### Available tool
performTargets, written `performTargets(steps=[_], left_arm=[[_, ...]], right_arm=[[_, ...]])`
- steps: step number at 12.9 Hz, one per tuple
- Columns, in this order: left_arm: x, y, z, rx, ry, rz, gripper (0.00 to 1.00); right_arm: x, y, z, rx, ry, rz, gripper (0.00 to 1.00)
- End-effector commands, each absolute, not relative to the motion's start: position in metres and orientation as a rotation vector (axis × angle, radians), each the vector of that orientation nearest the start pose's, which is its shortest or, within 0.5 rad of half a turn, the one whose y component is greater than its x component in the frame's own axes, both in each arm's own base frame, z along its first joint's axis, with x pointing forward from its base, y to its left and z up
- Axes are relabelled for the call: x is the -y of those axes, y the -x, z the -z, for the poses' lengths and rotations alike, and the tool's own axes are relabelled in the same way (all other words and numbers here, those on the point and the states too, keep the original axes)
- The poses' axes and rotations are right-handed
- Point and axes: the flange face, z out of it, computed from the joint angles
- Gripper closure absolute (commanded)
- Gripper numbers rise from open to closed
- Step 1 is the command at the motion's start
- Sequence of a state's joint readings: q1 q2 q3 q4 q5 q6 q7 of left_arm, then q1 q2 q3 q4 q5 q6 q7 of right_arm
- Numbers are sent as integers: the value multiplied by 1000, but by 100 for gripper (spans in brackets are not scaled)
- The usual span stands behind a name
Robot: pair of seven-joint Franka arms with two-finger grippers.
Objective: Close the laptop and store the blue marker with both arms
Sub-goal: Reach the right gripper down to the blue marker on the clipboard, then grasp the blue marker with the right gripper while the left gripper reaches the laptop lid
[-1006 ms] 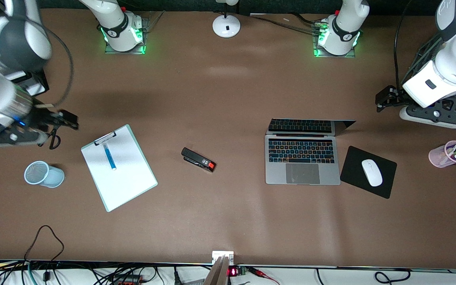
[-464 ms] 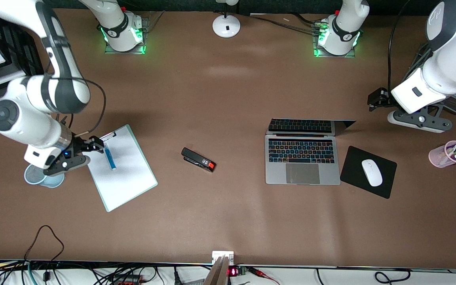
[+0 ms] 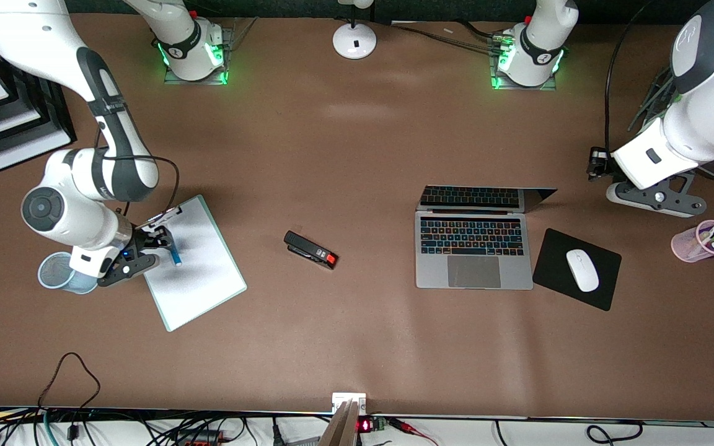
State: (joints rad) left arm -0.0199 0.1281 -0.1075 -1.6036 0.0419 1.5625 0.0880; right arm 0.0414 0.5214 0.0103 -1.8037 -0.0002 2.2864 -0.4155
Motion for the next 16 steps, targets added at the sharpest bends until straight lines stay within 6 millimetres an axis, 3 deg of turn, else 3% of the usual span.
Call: performTargets(steps=[1, 5, 7, 10, 13, 16], left_arm=[[68, -578, -540, -371, 3079, -318, 100], [90, -552, -527, -235, 3140, -563, 100], [97, -535, -520, -224, 3145, -593, 100], [123, -503, -507, -288, 3134, -510, 100], [136, -460, -468, -300, 3141, -351, 100], [141, -442, -438, -310, 3137, -241, 100]], right_arm=[[-31, -650, -237, 769, 3028, -63, 37], [-34, -650, -220, 779, 3025, -73, 41], [-35, -652, -218, 784, 3027, -61, 45], [-37, -651, -214, 788, 3024, -68, 49], [-38, -651, -209, 788, 3025, -64, 49], [-43, -651, -202, 800, 3023, -59, 49]])
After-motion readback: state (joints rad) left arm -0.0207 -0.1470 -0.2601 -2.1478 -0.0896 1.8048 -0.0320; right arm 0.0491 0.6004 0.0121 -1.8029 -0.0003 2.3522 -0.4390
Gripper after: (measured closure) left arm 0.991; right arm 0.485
